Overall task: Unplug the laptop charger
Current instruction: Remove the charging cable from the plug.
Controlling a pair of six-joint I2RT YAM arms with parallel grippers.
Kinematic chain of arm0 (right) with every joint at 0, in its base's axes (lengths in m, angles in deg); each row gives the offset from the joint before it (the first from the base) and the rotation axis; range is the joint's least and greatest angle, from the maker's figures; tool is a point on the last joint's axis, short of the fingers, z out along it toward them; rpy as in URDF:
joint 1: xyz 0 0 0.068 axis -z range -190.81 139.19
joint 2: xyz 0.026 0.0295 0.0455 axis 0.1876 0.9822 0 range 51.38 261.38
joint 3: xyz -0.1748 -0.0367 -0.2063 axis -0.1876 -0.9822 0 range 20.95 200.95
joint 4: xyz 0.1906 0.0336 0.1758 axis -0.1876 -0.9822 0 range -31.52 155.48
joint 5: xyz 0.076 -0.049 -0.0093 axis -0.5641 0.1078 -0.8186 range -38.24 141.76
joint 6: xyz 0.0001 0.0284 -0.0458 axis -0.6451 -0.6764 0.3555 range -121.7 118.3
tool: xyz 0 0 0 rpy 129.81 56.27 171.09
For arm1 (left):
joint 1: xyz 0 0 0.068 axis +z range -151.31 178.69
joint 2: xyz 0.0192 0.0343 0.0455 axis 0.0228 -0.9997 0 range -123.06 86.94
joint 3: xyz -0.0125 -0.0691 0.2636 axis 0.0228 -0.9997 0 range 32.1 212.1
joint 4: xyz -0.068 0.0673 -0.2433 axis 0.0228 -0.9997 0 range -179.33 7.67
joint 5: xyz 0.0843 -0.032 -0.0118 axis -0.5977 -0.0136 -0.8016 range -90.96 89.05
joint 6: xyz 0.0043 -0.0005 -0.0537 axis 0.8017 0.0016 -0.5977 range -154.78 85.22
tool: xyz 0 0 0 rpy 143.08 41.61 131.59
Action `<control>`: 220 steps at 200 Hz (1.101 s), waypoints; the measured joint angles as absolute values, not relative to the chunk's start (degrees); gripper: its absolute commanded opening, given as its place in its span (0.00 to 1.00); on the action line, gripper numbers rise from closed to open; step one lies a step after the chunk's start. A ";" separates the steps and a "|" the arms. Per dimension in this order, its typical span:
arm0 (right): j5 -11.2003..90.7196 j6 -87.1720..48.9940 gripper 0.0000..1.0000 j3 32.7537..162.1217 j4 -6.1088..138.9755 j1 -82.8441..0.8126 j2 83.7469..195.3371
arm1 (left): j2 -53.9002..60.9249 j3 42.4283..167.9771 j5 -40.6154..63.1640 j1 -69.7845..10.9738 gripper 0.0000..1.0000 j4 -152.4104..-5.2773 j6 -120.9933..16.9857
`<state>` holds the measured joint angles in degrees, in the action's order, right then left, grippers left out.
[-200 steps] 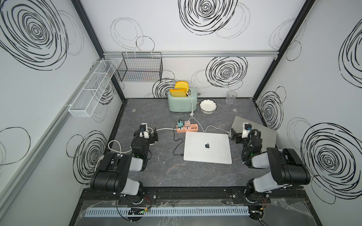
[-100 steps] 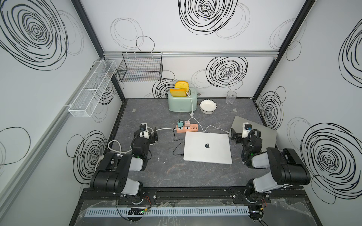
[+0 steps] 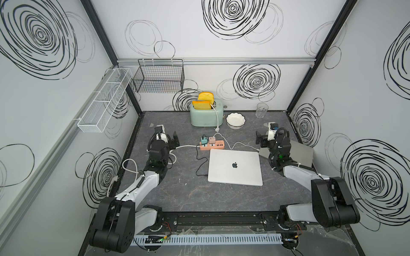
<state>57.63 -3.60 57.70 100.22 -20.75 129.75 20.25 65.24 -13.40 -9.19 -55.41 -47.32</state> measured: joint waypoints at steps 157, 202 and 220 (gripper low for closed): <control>33.19 -15.35 0.96 130.33 35.77 -41.31 170.16 | -3.88 100.32 18.07 -16.70 0.98 -96.30 -63.93; 32.47 -13.65 0.84 131.42 26.63 -40.97 174.79 | -10.33 105.61 17.00 -18.04 0.97 -100.67 -62.62; 32.25 -12.23 0.76 131.42 24.42 -40.99 175.14 | -10.84 105.68 16.96 -18.72 0.97 -100.87 -62.64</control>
<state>32.25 -12.23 131.42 24.42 -40.99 175.14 -10.84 105.68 16.96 -18.72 -100.87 -62.64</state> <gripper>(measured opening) 0.802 0.976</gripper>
